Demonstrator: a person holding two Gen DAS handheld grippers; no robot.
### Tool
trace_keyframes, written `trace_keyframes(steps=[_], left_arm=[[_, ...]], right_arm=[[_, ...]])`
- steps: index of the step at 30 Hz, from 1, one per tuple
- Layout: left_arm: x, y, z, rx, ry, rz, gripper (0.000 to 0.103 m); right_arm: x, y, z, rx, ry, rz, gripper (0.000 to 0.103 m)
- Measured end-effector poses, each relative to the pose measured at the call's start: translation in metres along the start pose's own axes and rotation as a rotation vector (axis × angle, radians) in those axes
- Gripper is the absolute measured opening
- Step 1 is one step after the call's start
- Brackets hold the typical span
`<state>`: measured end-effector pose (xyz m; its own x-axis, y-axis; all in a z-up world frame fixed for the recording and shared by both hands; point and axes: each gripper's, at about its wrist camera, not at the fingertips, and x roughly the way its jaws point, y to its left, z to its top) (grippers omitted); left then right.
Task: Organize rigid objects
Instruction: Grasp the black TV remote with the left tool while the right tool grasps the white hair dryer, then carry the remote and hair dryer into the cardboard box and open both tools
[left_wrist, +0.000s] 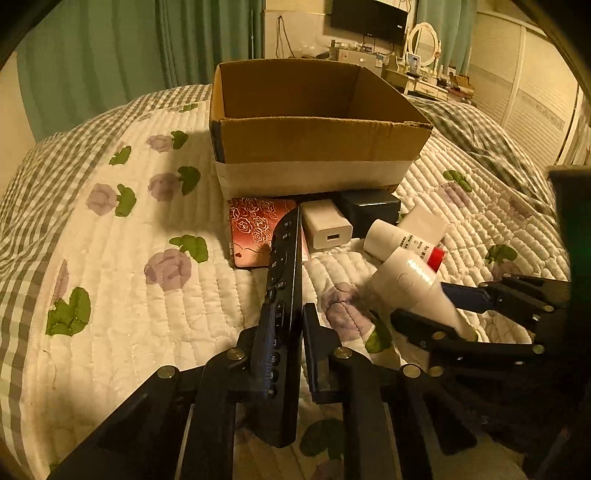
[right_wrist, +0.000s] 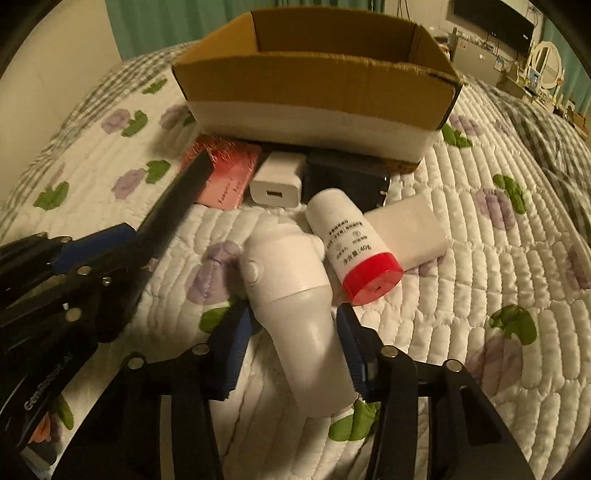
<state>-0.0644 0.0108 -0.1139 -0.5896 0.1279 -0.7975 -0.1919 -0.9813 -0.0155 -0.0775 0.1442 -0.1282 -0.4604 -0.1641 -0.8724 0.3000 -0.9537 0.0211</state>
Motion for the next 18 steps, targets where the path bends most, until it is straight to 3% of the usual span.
trace_keyframes(steps=[10, 18], left_arm=[[-0.033, -0.003, 0.011, -0.016, -0.057, 0.005, 0.014], [-0.065, -0.006, 0.066, -0.027, -0.153, 0.001, 0.014]], right_arm=[[-0.061, -0.011, 0.008, 0.034, -0.142, 0.016, 0.042], [-0.107, -0.023, 0.048, 0.026, -0.243, -0.01, 0.042]])
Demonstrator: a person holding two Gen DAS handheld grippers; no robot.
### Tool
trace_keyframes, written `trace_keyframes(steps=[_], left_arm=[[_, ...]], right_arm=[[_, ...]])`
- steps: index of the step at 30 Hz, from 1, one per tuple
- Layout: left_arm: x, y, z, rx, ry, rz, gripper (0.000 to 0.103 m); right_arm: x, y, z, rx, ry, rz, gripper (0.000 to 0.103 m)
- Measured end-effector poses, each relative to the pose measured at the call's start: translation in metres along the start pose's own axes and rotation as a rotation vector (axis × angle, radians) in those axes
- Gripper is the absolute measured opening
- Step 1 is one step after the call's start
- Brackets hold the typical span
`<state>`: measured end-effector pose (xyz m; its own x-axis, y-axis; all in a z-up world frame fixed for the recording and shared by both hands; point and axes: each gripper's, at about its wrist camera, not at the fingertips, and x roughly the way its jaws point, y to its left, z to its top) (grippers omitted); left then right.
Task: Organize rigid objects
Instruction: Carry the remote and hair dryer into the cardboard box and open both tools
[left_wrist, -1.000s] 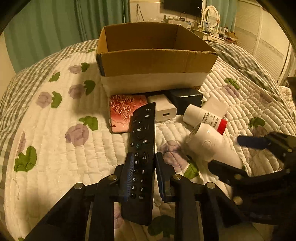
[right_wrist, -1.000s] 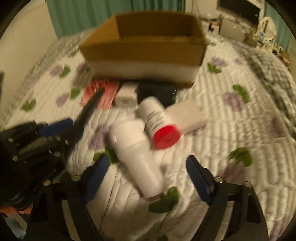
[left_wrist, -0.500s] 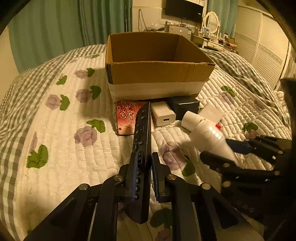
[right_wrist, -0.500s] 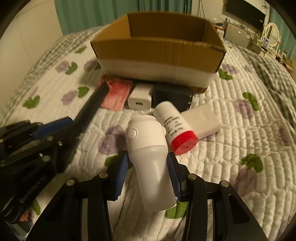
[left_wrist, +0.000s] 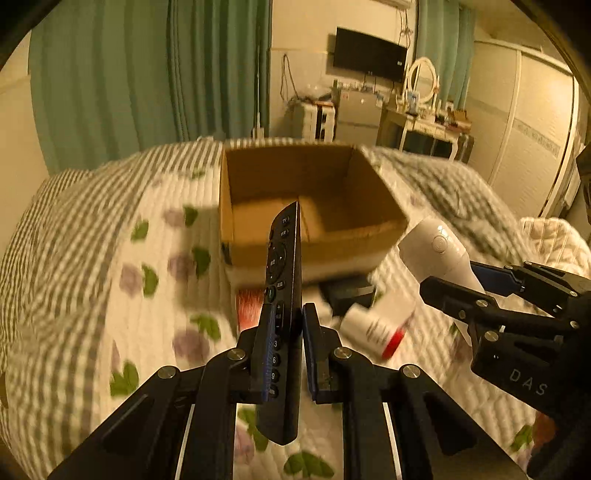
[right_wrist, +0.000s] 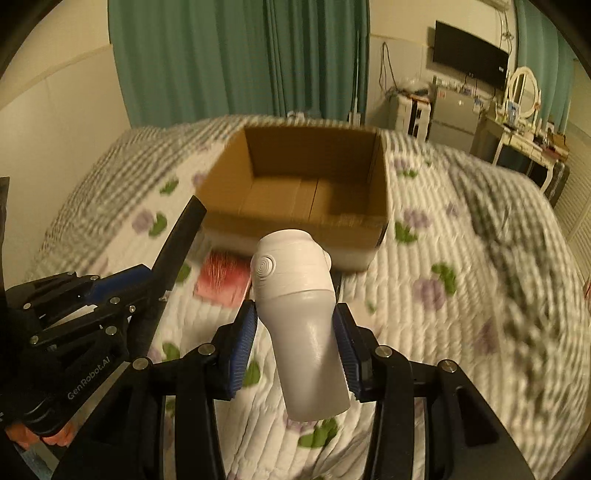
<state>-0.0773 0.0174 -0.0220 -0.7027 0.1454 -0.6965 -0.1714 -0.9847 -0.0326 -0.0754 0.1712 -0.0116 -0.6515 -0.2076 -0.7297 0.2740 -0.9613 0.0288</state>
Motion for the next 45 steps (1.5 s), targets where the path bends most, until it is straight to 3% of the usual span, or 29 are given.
trace_keyframes(steps=[10, 17, 26, 35, 40, 43, 45], left_arm=[[0.021, 0.009, 0.078, 0.003, -0.061, 0.03, 0.014], [0.071, 0.019, 0.112, 0.004, -0.035, 0.062, 0.014], [0.156, 0.027, 0.113, -0.004, 0.067, 0.079, 0.014], [0.18, 0.018, 0.105, -0.004, 0.092, 0.066, 0.015], [0.168, 0.017, 0.105, 0.002, 0.065, 0.063, 0.025], [0.152, 0.014, 0.106, -0.004, 0.05, 0.07, 0.046], [0.135, 0.014, 0.107, -0.002, 0.031, 0.078, 0.051]], right_arm=[[-0.006, -0.015, 0.091, -0.029, -0.112, -0.039, 0.042], [0.041, -0.025, 0.139, -0.028, -0.113, -0.061, 0.042], [0.131, -0.053, 0.157, 0.025, -0.042, -0.056, 0.042], [0.164, -0.061, 0.156, 0.015, -0.034, -0.029, 0.042], [0.16, -0.068, 0.154, 0.039, -0.054, 0.011, 0.044], [0.149, -0.07, 0.156, 0.062, -0.071, -0.003, 0.065], [0.133, -0.073, 0.157, 0.074, -0.09, -0.014, 0.065]])
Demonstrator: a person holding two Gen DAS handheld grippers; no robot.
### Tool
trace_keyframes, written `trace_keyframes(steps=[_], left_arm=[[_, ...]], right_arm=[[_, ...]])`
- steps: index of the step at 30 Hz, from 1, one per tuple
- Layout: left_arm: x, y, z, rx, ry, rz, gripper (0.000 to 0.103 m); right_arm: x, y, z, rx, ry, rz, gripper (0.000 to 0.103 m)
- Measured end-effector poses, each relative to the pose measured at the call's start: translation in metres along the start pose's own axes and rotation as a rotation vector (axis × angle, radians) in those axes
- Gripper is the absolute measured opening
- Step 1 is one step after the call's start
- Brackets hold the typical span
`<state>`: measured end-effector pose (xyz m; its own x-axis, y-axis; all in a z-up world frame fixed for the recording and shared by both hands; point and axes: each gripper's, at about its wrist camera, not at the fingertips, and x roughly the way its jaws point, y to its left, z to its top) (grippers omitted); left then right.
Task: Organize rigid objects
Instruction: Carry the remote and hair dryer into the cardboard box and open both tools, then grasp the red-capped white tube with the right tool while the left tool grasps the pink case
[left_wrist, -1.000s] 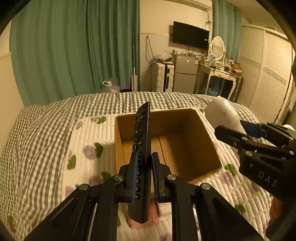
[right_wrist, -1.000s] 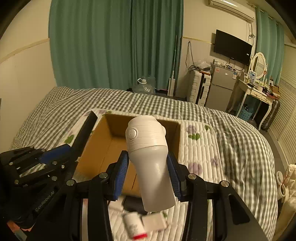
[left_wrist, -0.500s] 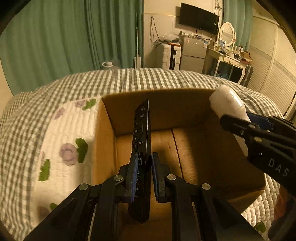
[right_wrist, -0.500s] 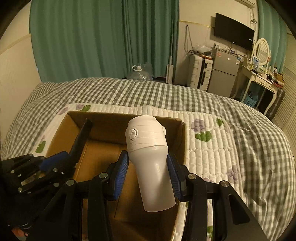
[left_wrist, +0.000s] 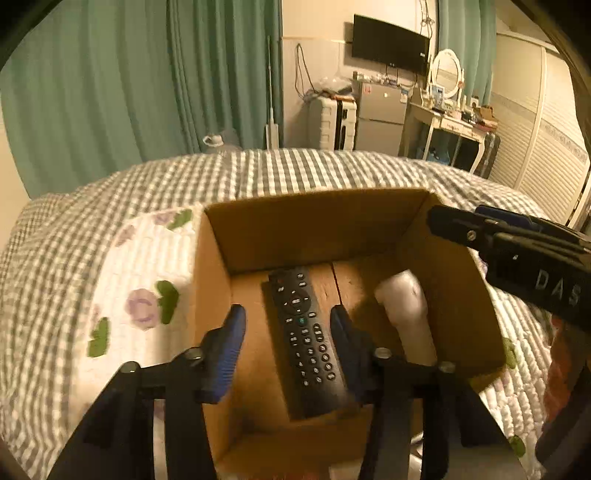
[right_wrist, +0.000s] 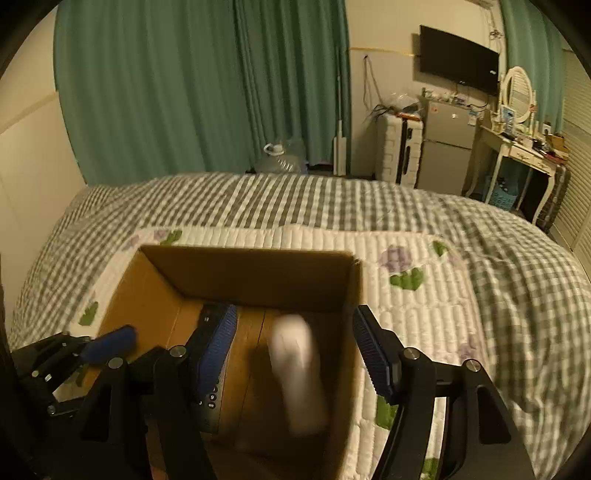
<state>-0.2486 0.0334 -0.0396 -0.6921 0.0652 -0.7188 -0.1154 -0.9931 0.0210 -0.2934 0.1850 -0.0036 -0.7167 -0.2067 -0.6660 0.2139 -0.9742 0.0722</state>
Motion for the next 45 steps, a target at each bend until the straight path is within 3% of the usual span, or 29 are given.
trace_keyframes(steps=[2, 6, 9, 15, 20, 24, 28, 36, 41, 45], left_arm=[[-0.022, 0.003, -0.002, -0.002, -0.02, 0.005, 0.054], [-0.07, 0.009, -0.009, -0.026, -0.078, 0.014, 0.089], [-0.104, 0.011, -0.02, -0.033, -0.118, 0.051, 0.101], [-0.152, 0.01, -0.043, -0.028, -0.158, 0.071, 0.103], [-0.163, 0.011, -0.068, -0.038, -0.15, 0.072, 0.103], [-0.153, 0.015, -0.09, -0.063, -0.108, 0.08, 0.103], [-0.134, 0.02, -0.115, -0.078, -0.07, 0.11, 0.103], [-0.092, 0.026, -0.144, -0.086, 0.019, 0.092, 0.103], [-0.074, 0.025, -0.149, -0.076, 0.044, 0.087, 0.103], [-0.06, 0.025, -0.153, -0.073, 0.069, 0.08, 0.103]], right_arm=[[-0.018, 0.0, 0.002, -0.002, -0.012, -0.009, 0.065], [-0.064, 0.005, -0.004, -0.048, -0.035, -0.037, 0.065], [-0.1, 0.007, -0.013, -0.063, -0.065, -0.052, 0.065], [-0.154, 0.017, -0.039, -0.108, -0.082, -0.06, 0.069], [-0.174, 0.034, -0.068, -0.145, -0.062, -0.029, 0.077], [-0.168, 0.043, -0.096, -0.181, -0.02, -0.014, 0.088], [-0.14, 0.05, -0.127, -0.2, 0.051, -0.007, 0.088], [-0.065, 0.05, -0.172, -0.197, 0.255, 0.046, 0.088], [-0.035, 0.048, -0.186, -0.179, 0.353, 0.085, 0.064], [-0.02, 0.052, -0.197, -0.19, 0.399, 0.098, 0.055]])
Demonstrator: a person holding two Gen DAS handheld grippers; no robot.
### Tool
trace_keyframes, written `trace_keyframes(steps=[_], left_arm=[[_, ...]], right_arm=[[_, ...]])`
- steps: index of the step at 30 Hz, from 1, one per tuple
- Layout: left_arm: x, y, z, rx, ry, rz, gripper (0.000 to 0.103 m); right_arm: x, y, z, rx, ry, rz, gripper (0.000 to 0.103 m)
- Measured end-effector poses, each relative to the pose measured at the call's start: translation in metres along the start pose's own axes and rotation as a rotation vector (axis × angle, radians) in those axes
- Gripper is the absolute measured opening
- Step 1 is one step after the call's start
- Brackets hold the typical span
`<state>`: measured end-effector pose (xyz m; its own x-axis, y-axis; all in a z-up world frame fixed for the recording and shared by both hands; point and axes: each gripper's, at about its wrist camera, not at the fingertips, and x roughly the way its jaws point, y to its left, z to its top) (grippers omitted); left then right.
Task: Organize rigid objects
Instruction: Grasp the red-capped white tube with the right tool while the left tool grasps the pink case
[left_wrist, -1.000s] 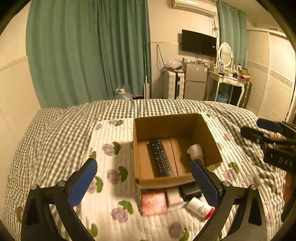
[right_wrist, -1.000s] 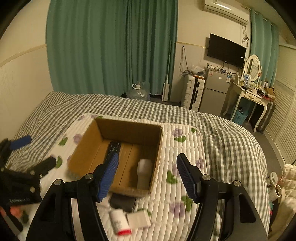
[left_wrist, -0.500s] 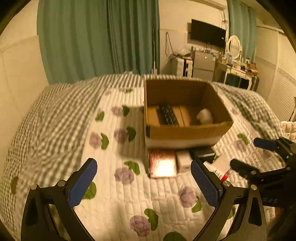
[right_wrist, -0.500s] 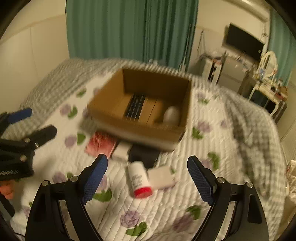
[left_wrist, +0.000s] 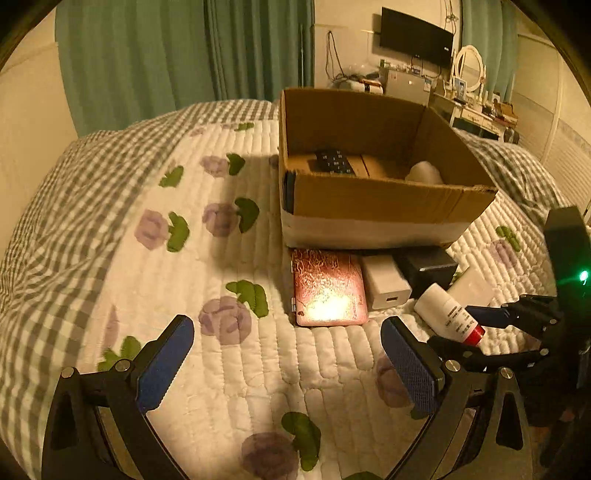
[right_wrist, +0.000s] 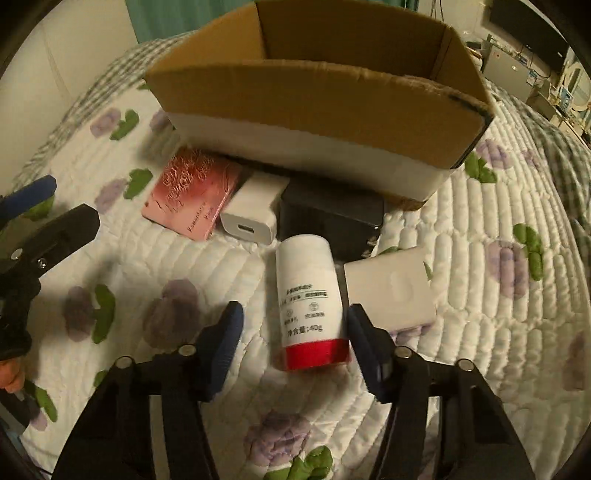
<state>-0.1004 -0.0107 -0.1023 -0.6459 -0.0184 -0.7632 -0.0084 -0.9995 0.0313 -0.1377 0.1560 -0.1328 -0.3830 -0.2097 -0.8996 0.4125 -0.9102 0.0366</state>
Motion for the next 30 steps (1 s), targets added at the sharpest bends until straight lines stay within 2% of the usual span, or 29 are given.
trace_keyframes(steps=[6, 7, 10, 14, 16, 19, 23, 30], left_arm=[[0.011, 0.0, -0.005, 0.005, 0.03, 0.006, 0.103], [0.011, 0.0, -0.005, 0.008, 0.032, 0.011, 0.103], [0.011, -0.002, -0.005, 0.019, 0.034, 0.016, 0.103], [0.016, -0.006, -0.001, 0.03, 0.046, 0.022, 0.103], [0.023, -0.012, 0.003, 0.038, 0.06, 0.037, 0.103], [0.034, -0.02, 0.007, 0.041, 0.072, 0.043, 0.103], [0.05, -0.029, 0.011, 0.056, 0.074, 0.071, 0.103], [0.079, -0.036, 0.01, 0.094, 0.114, 0.079, 0.1]], right_arm=[[0.019, -0.008, 0.011, 0.067, 0.017, 0.047, 0.043], [0.021, -0.01, 0.013, 0.083, 0.012, 0.05, 0.036], [0.015, -0.009, 0.01, 0.079, -0.016, 0.029, 0.036], [-0.019, -0.008, 0.001, 0.103, -0.127, -0.023, 0.036], [-0.037, -0.01, -0.001, 0.131, -0.183, -0.113, 0.036], [-0.043, -0.018, -0.001, 0.215, -0.183, -0.203, 0.036], [-0.037, -0.033, 0.002, 0.303, -0.155, -0.198, 0.036], [-0.024, -0.034, 0.008, 0.31, -0.152, -0.172, 0.036]])
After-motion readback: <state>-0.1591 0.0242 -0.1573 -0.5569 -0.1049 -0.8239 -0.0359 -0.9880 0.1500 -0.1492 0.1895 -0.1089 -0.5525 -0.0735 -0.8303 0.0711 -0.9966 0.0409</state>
